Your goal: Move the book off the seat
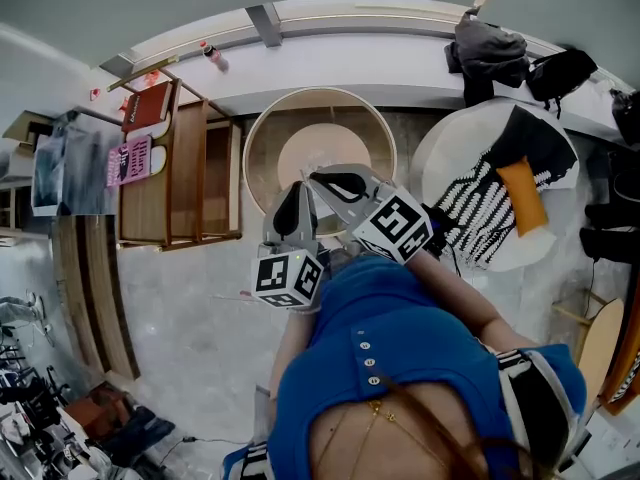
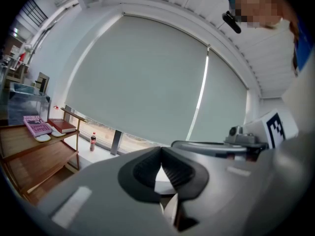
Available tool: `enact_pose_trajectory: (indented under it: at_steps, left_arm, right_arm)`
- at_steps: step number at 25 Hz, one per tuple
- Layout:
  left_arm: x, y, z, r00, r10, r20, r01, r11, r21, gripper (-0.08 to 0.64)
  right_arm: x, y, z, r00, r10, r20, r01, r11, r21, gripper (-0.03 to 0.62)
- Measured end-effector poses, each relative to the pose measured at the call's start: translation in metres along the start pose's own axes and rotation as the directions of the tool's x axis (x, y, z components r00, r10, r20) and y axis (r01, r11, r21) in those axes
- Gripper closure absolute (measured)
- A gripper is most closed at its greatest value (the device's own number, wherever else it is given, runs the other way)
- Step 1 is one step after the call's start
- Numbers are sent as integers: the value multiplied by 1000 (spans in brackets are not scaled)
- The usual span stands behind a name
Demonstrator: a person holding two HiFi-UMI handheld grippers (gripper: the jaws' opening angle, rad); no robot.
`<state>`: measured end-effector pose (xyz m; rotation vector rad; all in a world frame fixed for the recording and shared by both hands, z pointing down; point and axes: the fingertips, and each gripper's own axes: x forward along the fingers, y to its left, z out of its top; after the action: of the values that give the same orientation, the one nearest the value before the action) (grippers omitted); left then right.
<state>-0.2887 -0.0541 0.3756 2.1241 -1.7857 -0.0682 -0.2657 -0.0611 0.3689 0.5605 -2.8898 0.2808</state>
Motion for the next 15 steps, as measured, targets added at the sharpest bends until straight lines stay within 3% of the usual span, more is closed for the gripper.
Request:
enact_pose_trajectory:
  at_steps: [15]
  left_arm:
    - [1, 0, -1, 1000, 24, -5, -24, 1000, 17, 560]
  right_arm:
    - [2, 0, -1, 1000, 8, -6, -8, 1000, 11, 594]
